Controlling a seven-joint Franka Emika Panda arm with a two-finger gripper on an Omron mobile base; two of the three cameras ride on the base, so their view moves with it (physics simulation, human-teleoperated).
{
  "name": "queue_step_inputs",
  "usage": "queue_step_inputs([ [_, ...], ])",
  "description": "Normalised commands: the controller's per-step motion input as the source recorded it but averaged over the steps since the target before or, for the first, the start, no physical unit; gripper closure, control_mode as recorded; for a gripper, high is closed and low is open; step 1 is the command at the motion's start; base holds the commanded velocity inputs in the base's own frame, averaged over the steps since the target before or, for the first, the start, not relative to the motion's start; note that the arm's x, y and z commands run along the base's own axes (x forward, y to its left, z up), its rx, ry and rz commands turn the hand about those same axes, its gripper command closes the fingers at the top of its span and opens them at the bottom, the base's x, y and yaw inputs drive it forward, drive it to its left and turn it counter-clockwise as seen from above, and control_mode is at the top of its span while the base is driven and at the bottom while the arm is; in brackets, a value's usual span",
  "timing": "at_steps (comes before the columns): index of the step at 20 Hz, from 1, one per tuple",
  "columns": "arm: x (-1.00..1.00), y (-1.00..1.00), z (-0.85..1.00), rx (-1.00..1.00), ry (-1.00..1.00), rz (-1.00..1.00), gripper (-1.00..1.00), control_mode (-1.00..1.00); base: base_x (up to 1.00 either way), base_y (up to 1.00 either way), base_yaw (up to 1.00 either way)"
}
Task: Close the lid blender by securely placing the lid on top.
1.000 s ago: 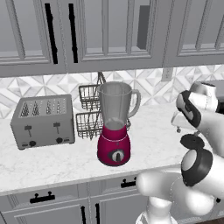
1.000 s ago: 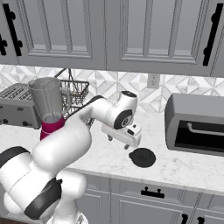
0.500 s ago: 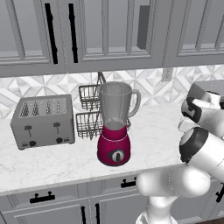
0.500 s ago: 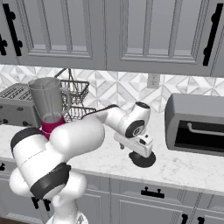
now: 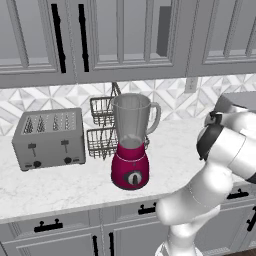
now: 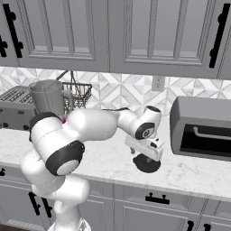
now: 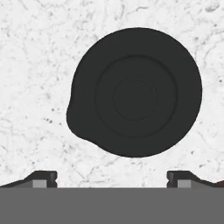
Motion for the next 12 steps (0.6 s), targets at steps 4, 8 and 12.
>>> queue_step_inputs([
  [4, 0.20, -0.27, -0.20, 0.00, 0.00, 0.00, -1.00, -1.00, 0.00, 0.00, 0.00],
  [8, 0.15, -0.01, -0.31, 0.00, 0.00, 0.00, -1.00, -1.00, 0.00, 0.00, 0.00],
  [12, 0.02, 0.00, -0.32, 0.00, 0.00, 0.00, -1.00, -1.00, 0.00, 0.00, 0.00],
])
